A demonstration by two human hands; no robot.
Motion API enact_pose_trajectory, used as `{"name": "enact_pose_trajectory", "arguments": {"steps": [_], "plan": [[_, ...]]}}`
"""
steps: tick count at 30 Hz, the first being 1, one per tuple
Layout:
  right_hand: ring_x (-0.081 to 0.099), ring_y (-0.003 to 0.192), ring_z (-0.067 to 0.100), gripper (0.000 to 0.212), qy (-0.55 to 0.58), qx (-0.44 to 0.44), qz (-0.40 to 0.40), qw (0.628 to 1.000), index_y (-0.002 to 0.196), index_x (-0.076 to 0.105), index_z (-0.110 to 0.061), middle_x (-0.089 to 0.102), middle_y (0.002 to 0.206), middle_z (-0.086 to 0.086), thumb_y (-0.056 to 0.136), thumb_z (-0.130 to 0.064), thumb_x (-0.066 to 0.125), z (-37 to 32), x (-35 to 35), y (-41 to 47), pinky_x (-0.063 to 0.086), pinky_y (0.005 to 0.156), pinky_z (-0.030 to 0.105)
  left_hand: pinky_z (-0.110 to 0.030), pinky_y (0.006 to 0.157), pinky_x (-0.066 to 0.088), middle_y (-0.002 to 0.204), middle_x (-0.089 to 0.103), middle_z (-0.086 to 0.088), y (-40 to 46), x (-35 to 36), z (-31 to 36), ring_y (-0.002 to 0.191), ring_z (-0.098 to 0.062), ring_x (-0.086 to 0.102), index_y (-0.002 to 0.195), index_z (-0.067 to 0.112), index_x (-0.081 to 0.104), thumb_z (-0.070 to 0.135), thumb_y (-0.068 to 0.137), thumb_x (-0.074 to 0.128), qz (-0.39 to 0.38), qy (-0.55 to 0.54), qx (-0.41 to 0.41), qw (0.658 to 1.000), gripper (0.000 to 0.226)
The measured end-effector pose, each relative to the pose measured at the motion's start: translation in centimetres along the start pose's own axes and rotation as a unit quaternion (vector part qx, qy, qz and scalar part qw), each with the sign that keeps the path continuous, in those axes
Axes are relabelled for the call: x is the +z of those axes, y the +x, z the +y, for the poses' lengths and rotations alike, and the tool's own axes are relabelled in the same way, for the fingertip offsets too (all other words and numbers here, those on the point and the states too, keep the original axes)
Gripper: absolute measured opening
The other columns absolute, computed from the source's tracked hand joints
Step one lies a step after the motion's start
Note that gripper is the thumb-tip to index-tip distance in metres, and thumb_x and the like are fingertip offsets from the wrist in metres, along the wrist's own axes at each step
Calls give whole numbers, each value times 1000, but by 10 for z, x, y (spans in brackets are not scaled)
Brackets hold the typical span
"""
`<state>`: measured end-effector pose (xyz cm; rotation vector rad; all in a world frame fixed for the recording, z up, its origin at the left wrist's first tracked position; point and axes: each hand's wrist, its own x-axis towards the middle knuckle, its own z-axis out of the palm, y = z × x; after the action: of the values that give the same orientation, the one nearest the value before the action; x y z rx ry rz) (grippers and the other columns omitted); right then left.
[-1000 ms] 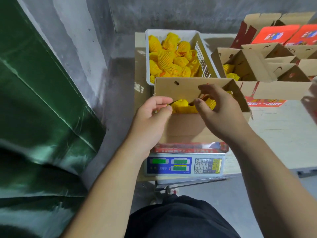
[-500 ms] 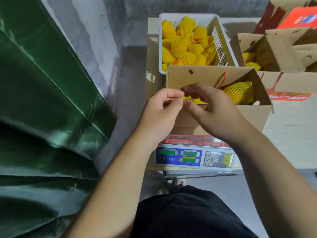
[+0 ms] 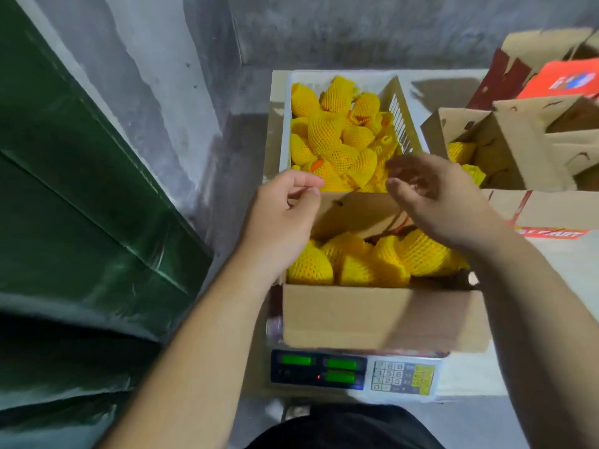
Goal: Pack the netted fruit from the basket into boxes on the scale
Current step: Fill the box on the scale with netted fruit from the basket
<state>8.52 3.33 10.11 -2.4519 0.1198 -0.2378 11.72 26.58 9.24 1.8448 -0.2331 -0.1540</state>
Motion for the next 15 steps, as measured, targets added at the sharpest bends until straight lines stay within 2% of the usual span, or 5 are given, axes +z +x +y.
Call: {"name": "enact_pose_trajectory", "arguments": {"steps": [5,9,12,14,15], "plan": [[66,114,27,39,-113,28,-115,987,137,61,-23,69,129,4,101,-36,64,62,-14,88,53,97,41,-8,69,47,108,71,12,104,26,-3,92,3,66,115,27,70,19,103,57,-61,115,7,991,19],[59,128,36,53,-184,9,-223,957,148,51,-13,59,144,17,100,-31,65,111,12,152,48,102,40,-26,77,51,136,64,-5,184,62,-29,102,-15,65,137,21,61,25,103,58,-160,251,-64,953,34],[56,126,41,66,-237,6,-277,931,157,36,-14,47,147,20,99,-31,64,144,41,185,49,102,46,-42,115,37,167,29,-15,230,82,-54,149,-35,36,164,22,22,37,100,63,-152,371,-111,909,78],[54,127,42,73,-234,-11,-287,929,160,29,-16,40,150,16,98,-32,65,157,60,205,49,103,48,-48,125,24,174,5,-18,256,88,-66,158,-39,17,166,24,-12,40,97,67,-122,389,-137,903,107],[51,131,42,77,-213,-27,-281,935,160,27,-17,37,153,16,97,-32,67,162,69,215,47,106,49,-49,125,25,174,0,-18,269,90,-72,158,-41,18,163,27,-24,41,95,70,-109,382,-144,906,116]]}}
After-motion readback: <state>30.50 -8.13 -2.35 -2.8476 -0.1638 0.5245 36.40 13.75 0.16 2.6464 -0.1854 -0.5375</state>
